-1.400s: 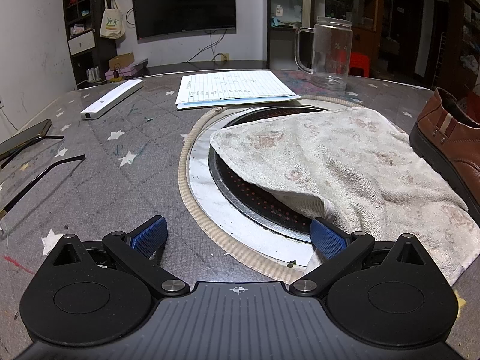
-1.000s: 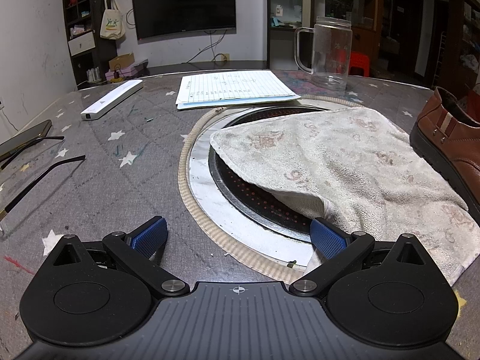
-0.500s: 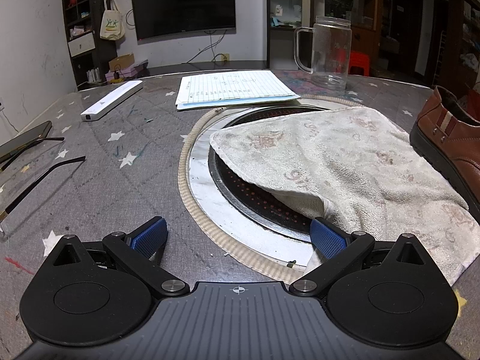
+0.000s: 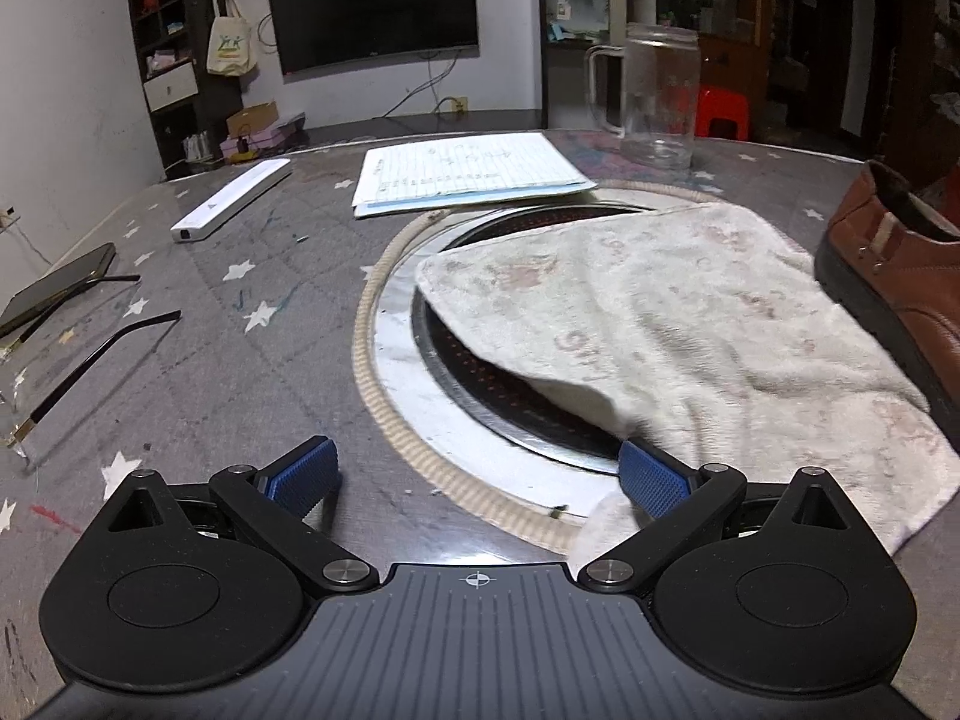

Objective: Lace up shoes with both hands

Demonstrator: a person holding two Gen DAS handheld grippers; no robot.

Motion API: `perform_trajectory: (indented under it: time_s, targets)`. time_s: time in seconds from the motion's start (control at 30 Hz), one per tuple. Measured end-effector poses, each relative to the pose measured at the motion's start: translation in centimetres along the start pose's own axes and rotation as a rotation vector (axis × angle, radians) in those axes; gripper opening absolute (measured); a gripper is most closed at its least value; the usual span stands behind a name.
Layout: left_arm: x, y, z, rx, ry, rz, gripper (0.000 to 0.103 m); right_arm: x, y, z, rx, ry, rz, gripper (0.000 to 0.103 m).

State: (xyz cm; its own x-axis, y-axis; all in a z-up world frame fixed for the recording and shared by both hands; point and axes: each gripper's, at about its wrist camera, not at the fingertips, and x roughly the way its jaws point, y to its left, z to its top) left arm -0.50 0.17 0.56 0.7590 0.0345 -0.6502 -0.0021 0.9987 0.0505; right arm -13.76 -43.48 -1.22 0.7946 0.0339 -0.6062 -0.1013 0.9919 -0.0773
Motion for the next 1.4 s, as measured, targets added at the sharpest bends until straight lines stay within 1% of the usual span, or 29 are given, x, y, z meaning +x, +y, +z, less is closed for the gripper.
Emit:
perform_trajectory:
  time_s: [0.2, 0.4, 0.53, 0.63, 0.73, 0.9, 1.0, 1.1, 1.23, 1.33, 1.4]
  targets:
    - [-0.7, -0.4, 0.3, 0.044, 0.002, -0.014, 0.101, -0.7, 2.4, 1.8, -0.118, -0.009, 0.026, 0.103]
    - [-1.2, -0.5, 1.0, 0.075, -0.016, -0.033, 0.101, -0.7, 5.2, 3.2, -0.193, -0.016, 0.104, 0.103]
    - [-1.2, -0.8, 1.4, 0.114, -0.028, -0.044, 0.101, 0.6, 7.1, 3.8, -0.243, 0.011, 0.131, 0.103]
    - [-1.4, -0.9, 1.7, 0.158, -0.049, -0.056, 0.101, 1.5, 7.9, 3.7, -0.276, 0.041, 0.119, 0.103]
    - [-1.5, -1.0, 2.2, 0.189, -0.076, -0.067, 0.101, 1.9, 7.7, 3.7, -0.289, 0.059, 0.068, 0.103]
    - [-1.5, -1.2, 3.0, 0.211, -0.106, -0.088, 0.101, 1.2, 5.5, 3.3, -0.282, 0.077, -0.039, 0.103]
    - [-1.4, -1.4, 3.4, 0.228, -0.120, -0.099, 0.101, 0.7, 4.3, 2.9, -0.270, 0.088, -0.056, 0.103]
    - [-1.7, -2.7, 3.6, 0.242, -0.136, -0.099, 0.101, 0.1, 4.0, 2.6, -0.301, 0.100, -0.075, 0.103]
    - [-1.9, -3.8, 3.8, 0.248, -0.151, -0.101, 0.101, -0.4, 4.0, 1.8, -0.325, 0.120, -0.062, 0.103]
    - [-2.3, -4.9, 3.8, 0.254, -0.157, -0.105, 0.101, -1.0, 4.4, 1.3, -0.343, 0.123, -0.019, 0.103]
    - [-3.4, -5.8, 3.3, 0.257, -0.162, -0.112, 0.101, -1.7, 4.9, 1.2, -0.356, 0.104, 0.018, 0.103]
